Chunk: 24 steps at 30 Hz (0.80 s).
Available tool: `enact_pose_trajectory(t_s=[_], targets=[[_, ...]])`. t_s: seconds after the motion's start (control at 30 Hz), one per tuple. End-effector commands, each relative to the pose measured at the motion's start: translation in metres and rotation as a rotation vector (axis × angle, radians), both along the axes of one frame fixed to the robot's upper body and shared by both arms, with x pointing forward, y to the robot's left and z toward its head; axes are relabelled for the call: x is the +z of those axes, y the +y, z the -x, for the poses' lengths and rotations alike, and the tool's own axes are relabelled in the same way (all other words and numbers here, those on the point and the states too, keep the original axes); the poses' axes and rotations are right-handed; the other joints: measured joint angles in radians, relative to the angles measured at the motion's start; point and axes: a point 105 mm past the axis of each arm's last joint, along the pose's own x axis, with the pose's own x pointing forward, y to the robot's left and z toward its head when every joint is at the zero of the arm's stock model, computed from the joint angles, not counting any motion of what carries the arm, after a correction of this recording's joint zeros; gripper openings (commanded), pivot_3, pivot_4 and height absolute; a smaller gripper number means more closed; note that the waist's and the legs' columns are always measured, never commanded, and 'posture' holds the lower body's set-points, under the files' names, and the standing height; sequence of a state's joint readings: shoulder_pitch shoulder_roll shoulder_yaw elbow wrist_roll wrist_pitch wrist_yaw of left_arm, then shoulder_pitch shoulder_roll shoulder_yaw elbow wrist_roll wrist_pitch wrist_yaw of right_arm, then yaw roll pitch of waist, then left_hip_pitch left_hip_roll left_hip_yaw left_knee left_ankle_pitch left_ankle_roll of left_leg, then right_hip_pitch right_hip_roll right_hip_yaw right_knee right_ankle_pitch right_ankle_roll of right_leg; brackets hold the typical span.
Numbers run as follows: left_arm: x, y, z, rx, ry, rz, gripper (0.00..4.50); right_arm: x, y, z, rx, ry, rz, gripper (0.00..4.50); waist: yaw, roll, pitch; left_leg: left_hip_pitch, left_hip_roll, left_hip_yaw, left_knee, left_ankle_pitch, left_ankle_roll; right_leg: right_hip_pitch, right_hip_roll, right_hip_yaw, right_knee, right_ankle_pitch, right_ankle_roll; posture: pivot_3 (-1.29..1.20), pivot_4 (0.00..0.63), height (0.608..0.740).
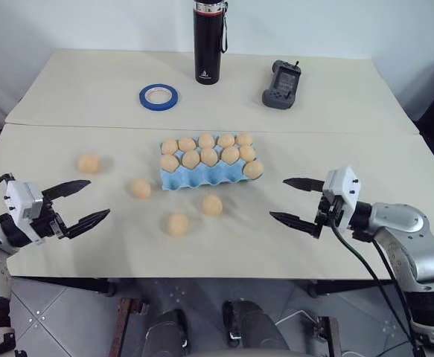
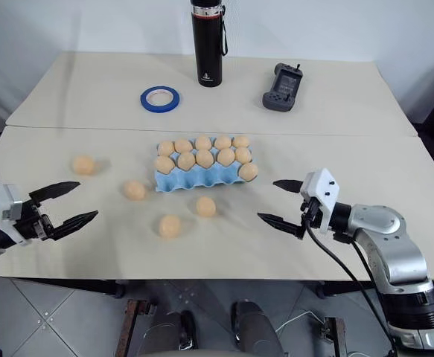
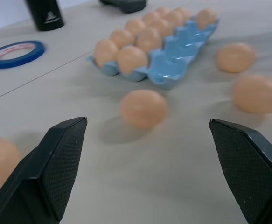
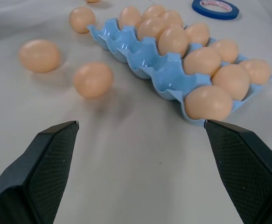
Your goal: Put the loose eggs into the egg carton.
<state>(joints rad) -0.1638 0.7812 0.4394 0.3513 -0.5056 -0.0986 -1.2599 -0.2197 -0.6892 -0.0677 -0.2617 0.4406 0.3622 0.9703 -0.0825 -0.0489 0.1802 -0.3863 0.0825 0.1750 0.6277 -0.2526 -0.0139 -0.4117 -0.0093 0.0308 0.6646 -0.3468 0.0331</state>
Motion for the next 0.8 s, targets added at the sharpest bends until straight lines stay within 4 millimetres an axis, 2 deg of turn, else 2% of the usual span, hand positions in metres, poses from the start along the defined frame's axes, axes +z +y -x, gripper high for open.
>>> enact_pose_trajectory(t_s=[0.03,0.17,0.33,0.47,0.8], targets=[[0.01,0.003,0.008,-0.038,-0.055,0.001,4.48,0.007,0.014,0.007,0.017,-0.004,-0.014,4.5,-0.002,0.0,0.0,0.0,0.0,0.0,0.0,-0.001,0.001,0.0,0.0,0.0,0.0,0.0,0.0,0.0,0.15,0.74],[0.011,0.002,0.014,-0.09,-0.07,0.019,4.48,0.001,0.031,0.0,-0.021,0.041,-0.011,4.5,-0.003,0.0,0.0,0.0,0.0,0.0,0.0,-0.001,0.002,-0.001,0.0,0.0,0.0,0.0,-0.001,0.0,0.15,0.74],[0.009,0.006,0.019,-0.083,-0.079,0.032,4.48,-0.013,0.07,0.0,0.036,0.091,-0.032,4.5,-0.004,0.0,0.0,0.0,0.0,0.0,0.0,-0.001,0.002,-0.001,0.0,0.0,0.0,0.0,-0.001,0.0,0.15,0.74],[0.009,0.005,0.023,-0.086,-0.092,0.058,4.48,-0.021,0.092,-0.006,0.055,0.083,-0.04,4.5,-0.002,-0.001,0.0,-0.001,0.0,0.0,0.0,-0.002,0.002,-0.001,0.0,-0.001,0.0,0.0,-0.001,0.0,0.15,0.74],[0.008,0.0,0.032,-0.134,-0.096,0.089,4.48,-0.03,0.121,-0.024,0.05,0.079,-0.053,4.5,-0.004,-0.001,-0.001,-0.002,0.0,0.0,0.0,-0.001,0.002,-0.001,0.0,-0.001,0.0,0.0,-0.001,0.0,0.15,0.74]])
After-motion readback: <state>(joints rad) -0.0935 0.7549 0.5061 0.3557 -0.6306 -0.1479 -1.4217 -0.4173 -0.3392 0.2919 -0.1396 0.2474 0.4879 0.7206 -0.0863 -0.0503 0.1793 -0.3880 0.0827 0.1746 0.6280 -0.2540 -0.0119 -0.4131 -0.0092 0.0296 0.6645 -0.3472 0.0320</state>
